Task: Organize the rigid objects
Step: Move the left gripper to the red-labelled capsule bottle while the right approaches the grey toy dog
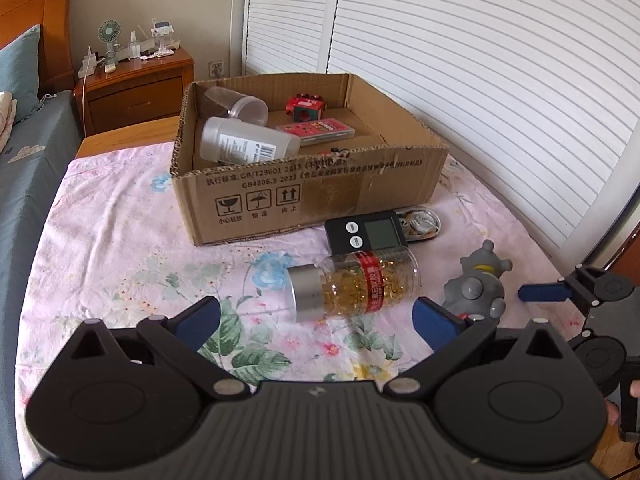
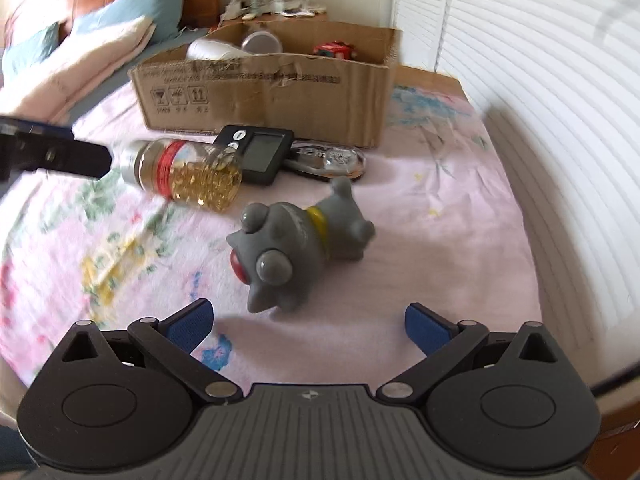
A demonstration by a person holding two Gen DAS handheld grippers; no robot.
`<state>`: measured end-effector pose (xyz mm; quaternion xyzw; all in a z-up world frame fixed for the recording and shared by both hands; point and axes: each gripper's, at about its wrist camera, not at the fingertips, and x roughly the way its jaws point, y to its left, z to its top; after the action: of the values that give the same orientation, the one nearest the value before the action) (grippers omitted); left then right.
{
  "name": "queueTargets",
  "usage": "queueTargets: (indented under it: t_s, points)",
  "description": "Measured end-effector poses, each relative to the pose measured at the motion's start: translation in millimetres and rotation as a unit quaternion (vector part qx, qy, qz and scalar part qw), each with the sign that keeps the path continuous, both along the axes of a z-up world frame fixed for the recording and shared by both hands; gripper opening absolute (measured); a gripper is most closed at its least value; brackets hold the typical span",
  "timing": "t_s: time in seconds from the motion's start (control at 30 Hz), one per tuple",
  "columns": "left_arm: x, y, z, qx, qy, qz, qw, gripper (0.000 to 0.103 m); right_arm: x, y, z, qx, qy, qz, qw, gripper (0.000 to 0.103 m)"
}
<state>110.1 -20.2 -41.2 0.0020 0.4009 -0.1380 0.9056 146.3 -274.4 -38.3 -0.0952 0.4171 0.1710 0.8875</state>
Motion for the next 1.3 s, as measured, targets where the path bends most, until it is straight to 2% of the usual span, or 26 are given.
queueTargets:
  t_s: [0.33,0.47,0.73,1.07,1.23,1.3]
  points:
    - [22.0,-25.3,-24.9,0.001,0.04,0.012,0.9991,0.102,-3.5,-6.0,-4.5,0.016,-0.027,0.023,0.999,0.103]
    - [26.8,-35.0,-28.2,0.006,0.022,0.016,0.9996,0.102,-6.1,-6.7,-5.0,0.018,-0.033,0.023,0.999,0.103]
    - [43.5,-53.6,-39.1,0.024,0.025,0.035,0.9988,0.102,-5.4,-6.4,-4.1,0.016,-0.029,0.02,0.999,0.103]
    - [32.4,-26.8,-35.3,0.063,0.012,0.066,0.9958,0.102,-4.3,-6.0,-3.7,0.014,-0.024,0.02,0.999,0.103]
    - [38.0,-14.7,-43.6,0.028,0.02,0.067,0.9972,0.102,-5.2,-5.5,-3.7,0.014,-0.024,0.017,0.999,0.103]
    - [42.2,-16.1,-48.5,0.027,0.024,0.062,0.9974,0.102,-5.3,-5.3,-3.6,0.014,-0.024,0.016,0.999,0.103]
